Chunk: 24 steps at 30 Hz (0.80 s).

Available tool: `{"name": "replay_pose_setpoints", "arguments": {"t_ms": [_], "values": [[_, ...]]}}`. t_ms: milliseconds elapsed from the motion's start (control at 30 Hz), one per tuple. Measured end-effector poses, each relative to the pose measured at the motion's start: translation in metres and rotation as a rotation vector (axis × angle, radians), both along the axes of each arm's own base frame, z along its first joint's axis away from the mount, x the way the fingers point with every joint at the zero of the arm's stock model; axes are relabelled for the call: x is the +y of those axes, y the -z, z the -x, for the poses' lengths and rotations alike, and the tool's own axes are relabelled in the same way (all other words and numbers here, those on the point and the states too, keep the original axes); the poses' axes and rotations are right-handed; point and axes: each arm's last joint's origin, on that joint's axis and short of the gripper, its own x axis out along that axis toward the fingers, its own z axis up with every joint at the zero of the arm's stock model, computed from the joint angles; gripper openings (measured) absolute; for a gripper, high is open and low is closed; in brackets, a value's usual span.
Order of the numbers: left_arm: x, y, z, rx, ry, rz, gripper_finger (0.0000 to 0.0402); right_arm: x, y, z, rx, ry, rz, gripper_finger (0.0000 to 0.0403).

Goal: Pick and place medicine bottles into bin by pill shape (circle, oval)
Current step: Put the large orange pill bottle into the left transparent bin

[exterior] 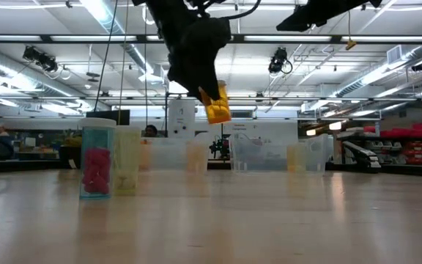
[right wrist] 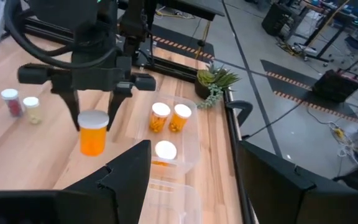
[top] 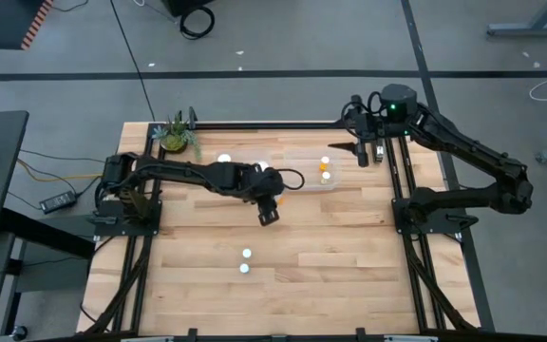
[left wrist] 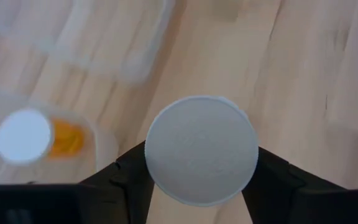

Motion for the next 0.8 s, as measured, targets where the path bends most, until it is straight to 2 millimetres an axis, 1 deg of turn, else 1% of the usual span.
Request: {"name": "replay_pose_setpoints", "arguments": {"t_ms": [100,300,533,700,800], "values": [[-0.003,-0.001,0.006,0.072,0.002,0.003,0.0204,0.0,0.0,0.0,-0.001,-0.008,-0.003,0.0244],[-0.003,0.005,0.022,0.246,-0.047,0.006,0.0219,0.0,0.0,-0.001,-0.003,-0.016,0.002,0.0244],[-0.001,0.007,0.031,0.341,-0.064,-0.063,0.0203,0.0,0.0,-0.001,-0.012,-0.018,0.0,0.0244],[0.004,0.007,0.034,0.367,-0.076,-0.118,0.0221,0.0,-0.001,-0.002,-0.016,-0.028,-0.005,0.0244],[0.008,0.007,0.033,0.367,-0.079,-0.126,0.0221,0.0,-0.001,-0.002,-0.016,-0.027,-0.006,0.0244]]}}
